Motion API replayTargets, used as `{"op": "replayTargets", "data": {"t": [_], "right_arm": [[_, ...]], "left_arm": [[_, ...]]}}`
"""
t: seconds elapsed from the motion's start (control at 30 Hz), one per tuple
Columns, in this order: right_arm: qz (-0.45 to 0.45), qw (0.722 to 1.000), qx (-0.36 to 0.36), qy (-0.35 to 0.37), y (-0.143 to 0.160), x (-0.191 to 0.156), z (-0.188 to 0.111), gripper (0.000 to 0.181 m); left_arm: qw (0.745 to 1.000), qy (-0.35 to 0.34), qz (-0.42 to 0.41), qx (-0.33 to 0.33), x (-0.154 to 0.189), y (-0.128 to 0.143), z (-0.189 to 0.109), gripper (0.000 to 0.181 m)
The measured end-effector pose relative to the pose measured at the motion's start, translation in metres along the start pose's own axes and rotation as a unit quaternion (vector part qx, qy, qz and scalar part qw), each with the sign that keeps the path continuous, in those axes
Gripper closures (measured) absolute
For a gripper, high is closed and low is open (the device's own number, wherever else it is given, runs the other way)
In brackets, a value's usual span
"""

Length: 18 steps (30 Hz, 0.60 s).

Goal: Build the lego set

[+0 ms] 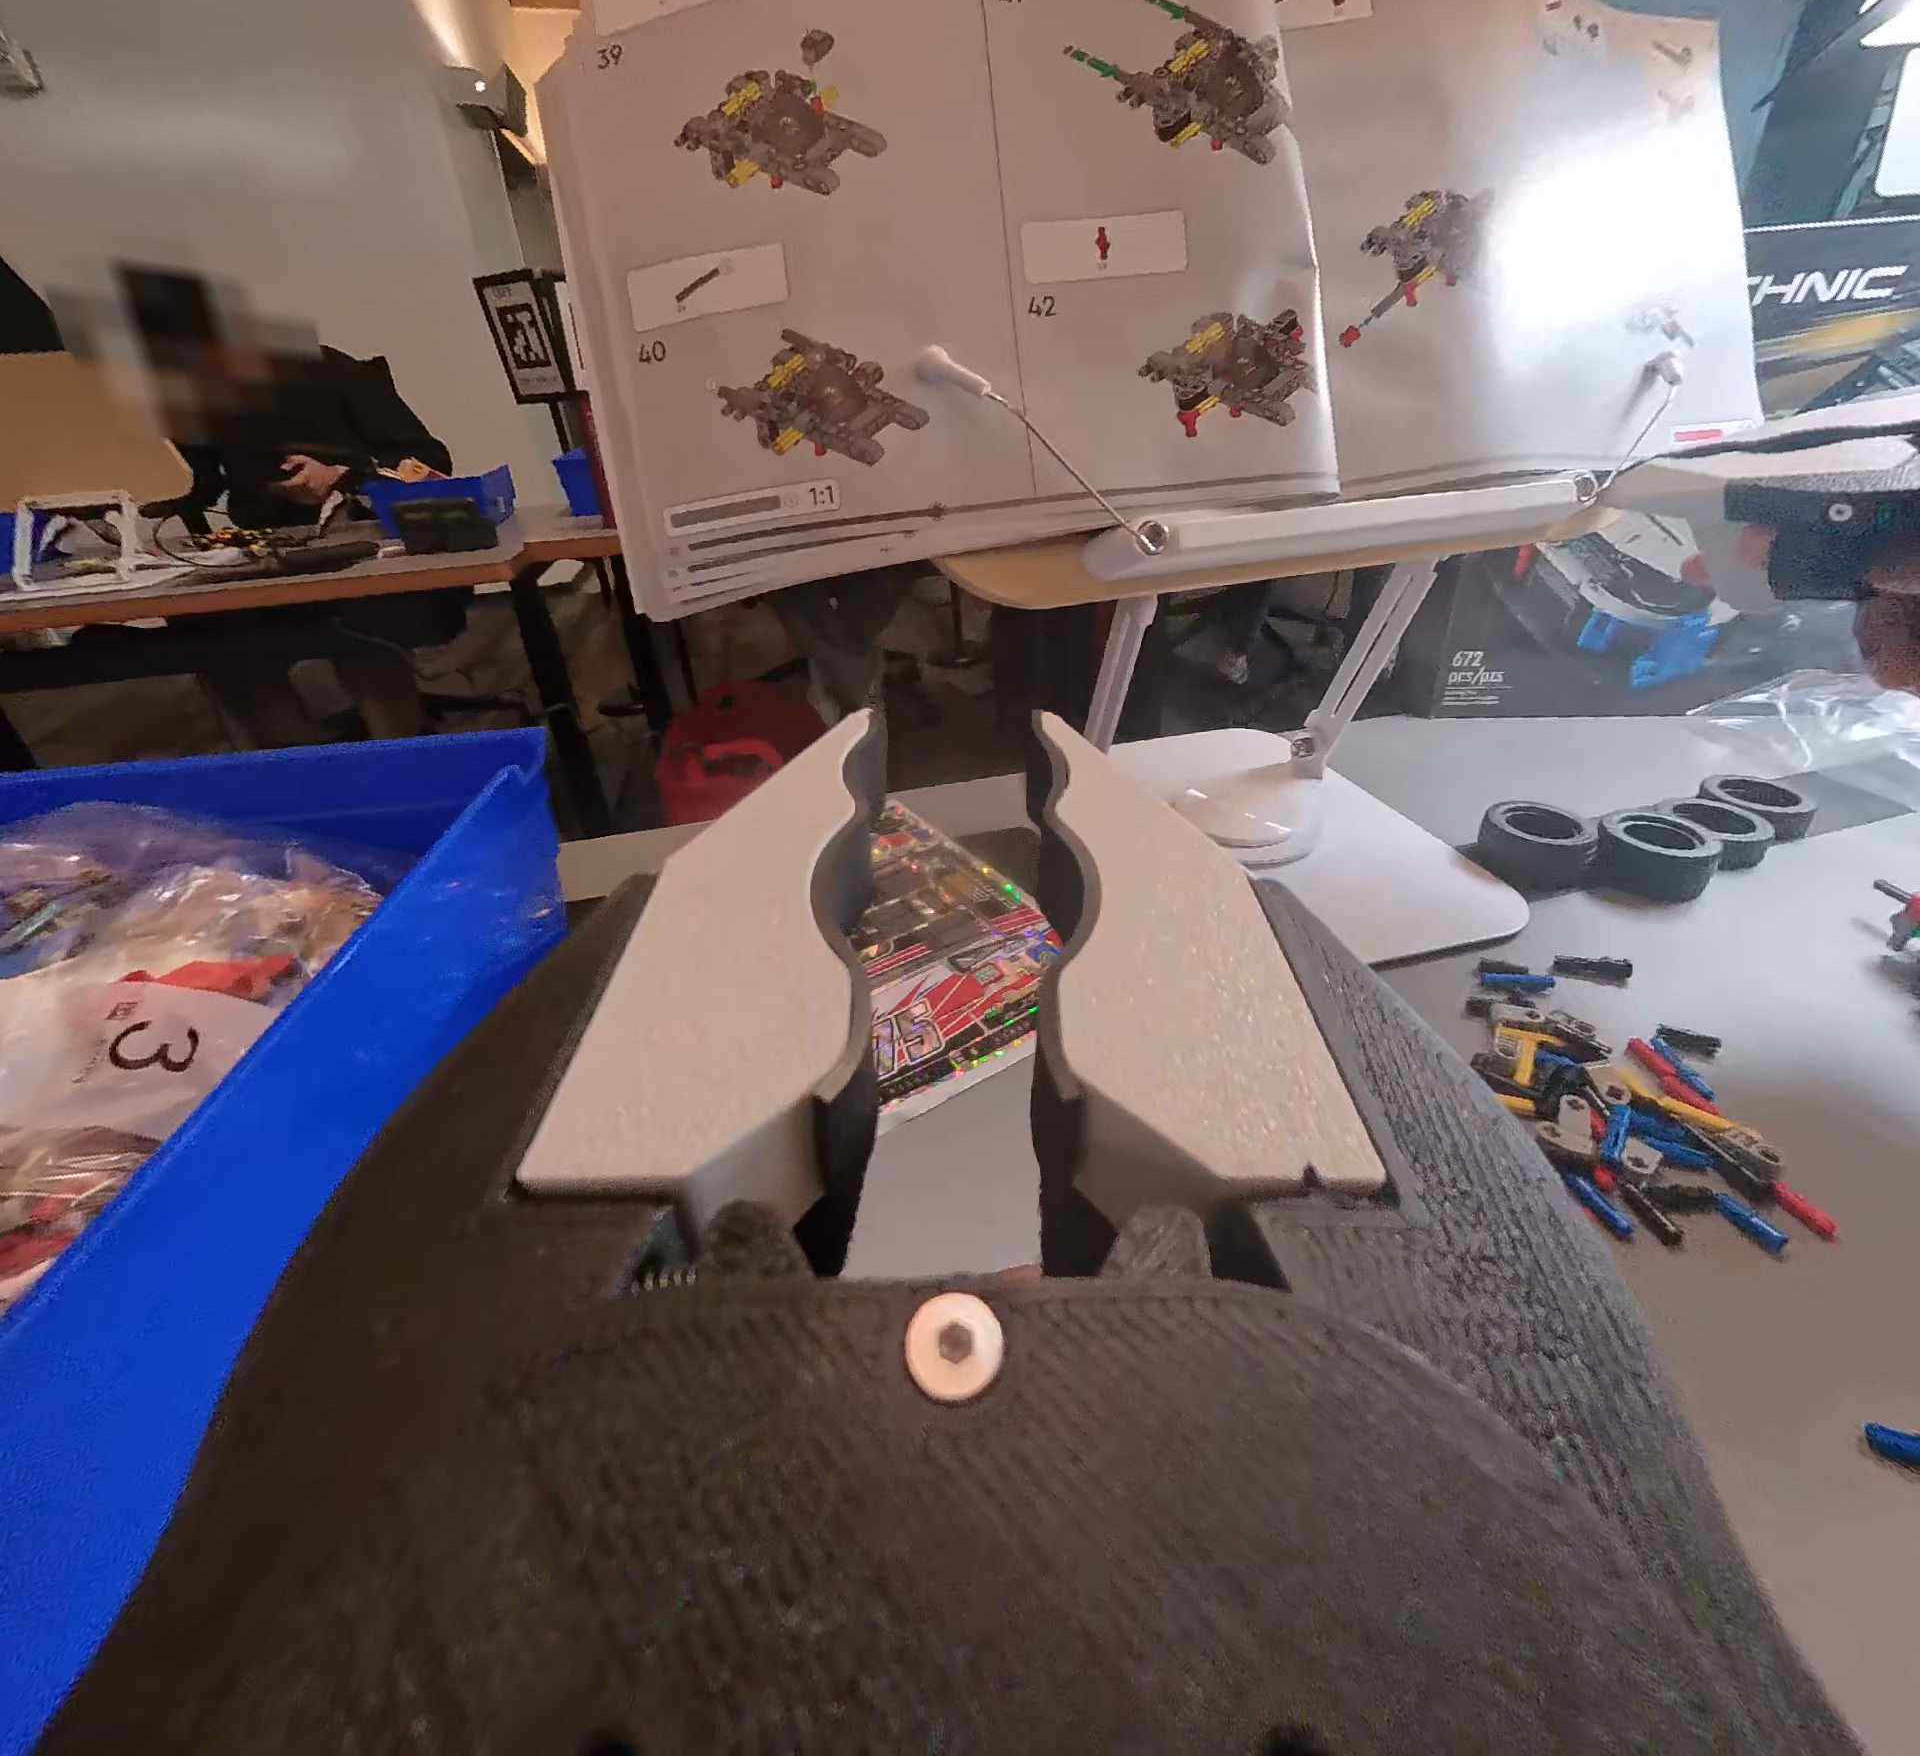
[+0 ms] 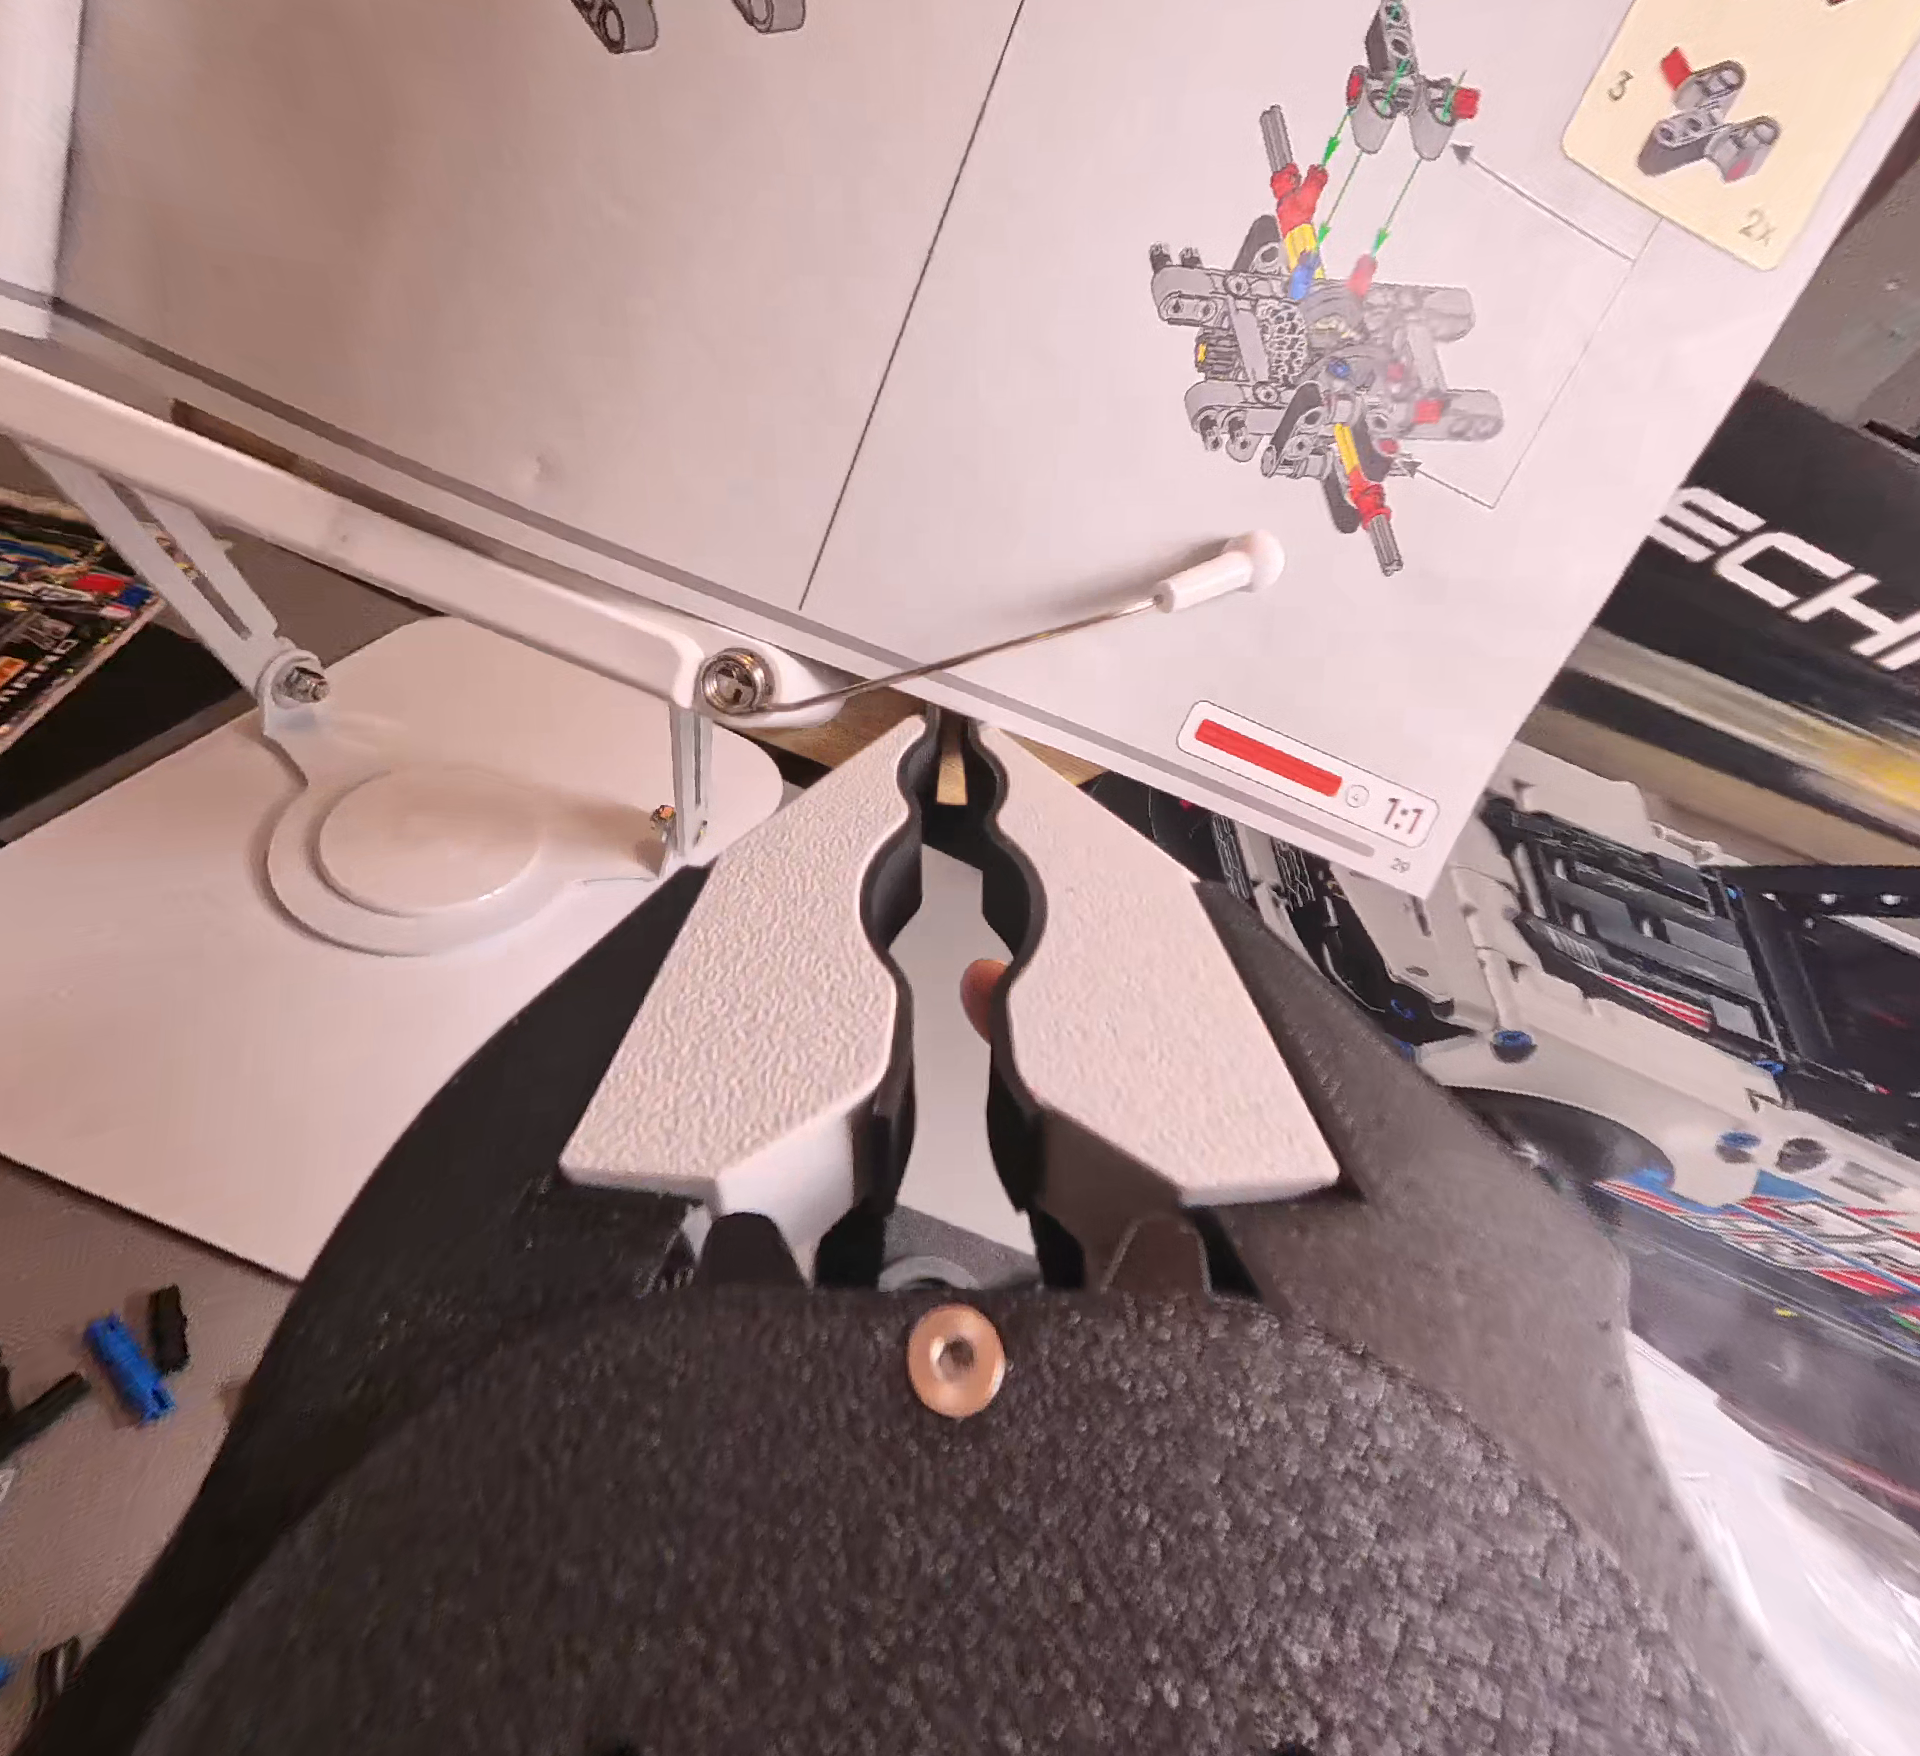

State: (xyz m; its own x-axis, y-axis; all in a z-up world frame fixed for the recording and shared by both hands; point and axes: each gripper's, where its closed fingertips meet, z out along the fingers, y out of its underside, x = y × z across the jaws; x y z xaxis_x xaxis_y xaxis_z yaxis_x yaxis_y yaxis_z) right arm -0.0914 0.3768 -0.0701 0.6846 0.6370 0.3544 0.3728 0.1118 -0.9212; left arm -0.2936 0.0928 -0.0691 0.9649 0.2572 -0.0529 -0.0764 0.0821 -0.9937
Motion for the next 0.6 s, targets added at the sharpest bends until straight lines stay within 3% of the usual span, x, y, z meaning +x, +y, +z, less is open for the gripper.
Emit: {"op": "replayTargets", "data": {"t": [0.2,0.33,0.43,0.6], "right_arm": [[0.027,1.0,0.002,0.002,0.002,0.005,0.016,0.181],[0.064,0.998,0.001,-0.023,0.001,0.001,0.007,0.173],[0.089,0.993,0.05,-0.052,-0.014,-0.008,-0.031,0.168],[0.089,0.977,0.124,-0.15,-0.021,-0.05,-0.142,0.164]], "left_arm": [[1.0,0.001,0.006,-0.002,0.004,0.001,-0.001,0.157],[1.0,0.003,0.01,0.0,0.006,-0.001,-0.003,0.157],[1.0,0.005,0.015,-0.006,0.004,0.002,-0.003,0.155],[0.998,0.039,0.017,-0.042,0.008,0.014,-0.004,0.156]]}}
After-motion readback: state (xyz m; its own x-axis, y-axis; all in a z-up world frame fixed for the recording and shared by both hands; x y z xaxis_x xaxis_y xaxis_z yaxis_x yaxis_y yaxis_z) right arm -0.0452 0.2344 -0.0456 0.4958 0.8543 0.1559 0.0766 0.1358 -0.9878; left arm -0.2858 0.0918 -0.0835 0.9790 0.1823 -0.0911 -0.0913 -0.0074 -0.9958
